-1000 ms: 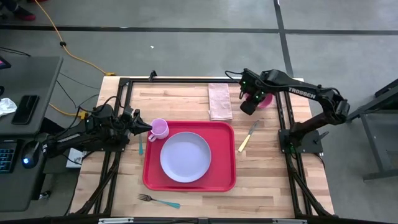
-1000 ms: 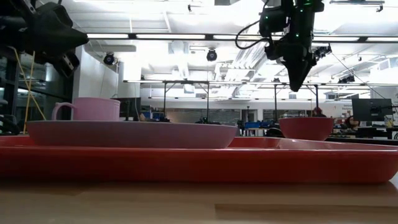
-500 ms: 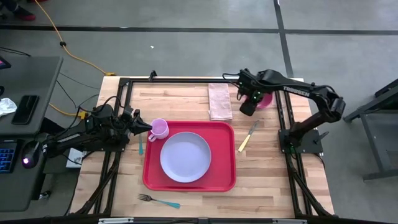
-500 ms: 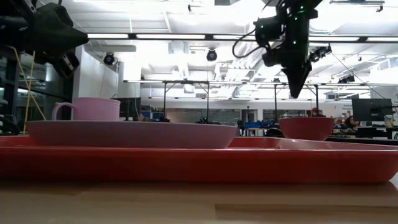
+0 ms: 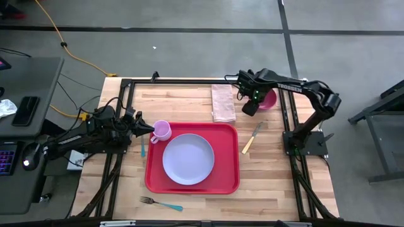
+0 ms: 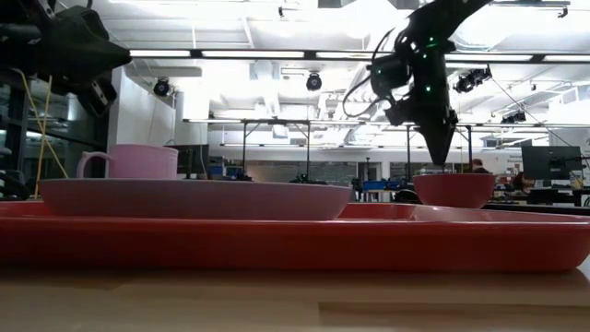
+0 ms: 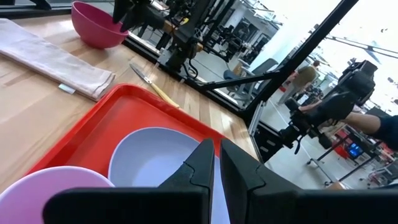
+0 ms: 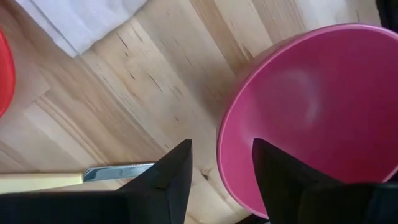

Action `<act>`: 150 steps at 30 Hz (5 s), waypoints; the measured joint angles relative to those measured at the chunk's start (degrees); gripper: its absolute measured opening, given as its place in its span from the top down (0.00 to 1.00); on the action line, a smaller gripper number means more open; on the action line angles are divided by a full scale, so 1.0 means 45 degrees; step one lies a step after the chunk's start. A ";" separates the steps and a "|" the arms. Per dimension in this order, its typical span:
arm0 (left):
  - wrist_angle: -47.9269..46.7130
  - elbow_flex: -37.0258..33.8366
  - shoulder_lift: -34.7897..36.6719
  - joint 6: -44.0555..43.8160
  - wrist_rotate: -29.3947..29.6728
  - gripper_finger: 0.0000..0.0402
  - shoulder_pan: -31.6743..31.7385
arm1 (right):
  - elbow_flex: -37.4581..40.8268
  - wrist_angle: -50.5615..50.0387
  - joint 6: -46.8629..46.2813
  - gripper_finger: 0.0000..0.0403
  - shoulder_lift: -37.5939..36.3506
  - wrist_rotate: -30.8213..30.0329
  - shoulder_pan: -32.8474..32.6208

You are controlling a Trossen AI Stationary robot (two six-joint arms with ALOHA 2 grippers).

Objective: Set up tray
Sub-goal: Put the red bowl on top of the blue plate

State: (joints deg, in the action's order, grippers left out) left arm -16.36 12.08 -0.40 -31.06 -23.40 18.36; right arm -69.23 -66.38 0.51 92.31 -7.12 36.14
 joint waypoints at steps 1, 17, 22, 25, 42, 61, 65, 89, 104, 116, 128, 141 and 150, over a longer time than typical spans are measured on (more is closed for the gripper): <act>0.0003 0.0000 0.0000 -0.0066 -0.0003 0.86 -0.0001 | 0.0000 0.0033 0.0000 0.63 0.0091 -0.0009 0.0000; -0.0004 0.0000 0.0000 -0.0148 0.0000 0.86 -0.0002 | 0.0000 0.0481 0.0233 0.63 0.1392 -0.0361 0.0087; -0.0007 0.0000 0.0000 -0.0148 0.0000 0.86 0.0002 | 0.0000 0.0673 0.0224 0.67 0.1428 -0.1044 0.0083; -0.0010 0.0000 0.0000 -0.0143 0.0004 0.86 0.0002 | 0.0000 0.0668 0.0228 0.72 0.1428 -0.1393 0.0083; -0.0015 0.0000 0.0002 -0.0133 0.0003 0.86 0.0002 | 0.0000 0.0720 -0.0143 0.99 0.1428 -0.0803 0.0228; -0.0024 0.0000 0.0001 0.0035 0.0003 0.86 -0.0001 | 0.0000 -0.0222 -0.0474 1.00 0.1379 -0.1360 -0.0604; -0.0029 0.0000 0.0000 0.0183 0.0005 0.86 0.0000 | -0.0005 -0.0487 -0.0831 1.00 0.1040 -0.1233 -0.1146; -0.0090 0.0000 0.0000 0.0265 0.0012 0.86 -0.0003 | -0.0010 -0.1514 -0.2930 1.00 -0.1307 -0.0730 -0.2960; -0.0126 -0.0002 0.0003 0.0249 0.0019 0.86 -0.0003 | -0.3004 -0.1320 -0.3590 1.00 -0.1467 -0.0394 -0.4948; -0.0514 -0.0004 0.0005 0.0260 0.0015 0.86 0.0000 | -0.5890 -0.1274 -0.4471 1.00 -0.1467 -0.0269 -0.6719; -0.0801 -0.0005 0.0005 0.0256 0.0015 0.86 0.0002 | -0.6047 -0.0064 -0.5185 1.00 -0.1467 0.0365 -0.8367; -0.0793 -0.0005 0.0005 0.0256 -0.0417 0.86 0.0002 | -0.6047 0.0660 -0.5693 1.00 -0.1443 0.0523 -0.9114; -0.0781 -0.0005 0.0005 0.1274 -0.1328 0.86 0.0001 | -0.6047 0.2838 -0.5604 1.00 -0.0407 0.1930 -0.9583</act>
State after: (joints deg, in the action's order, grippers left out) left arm -19.87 12.05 -0.38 -25.33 -29.38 18.37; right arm -96.44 -53.61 -24.70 90.48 1.57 -6.98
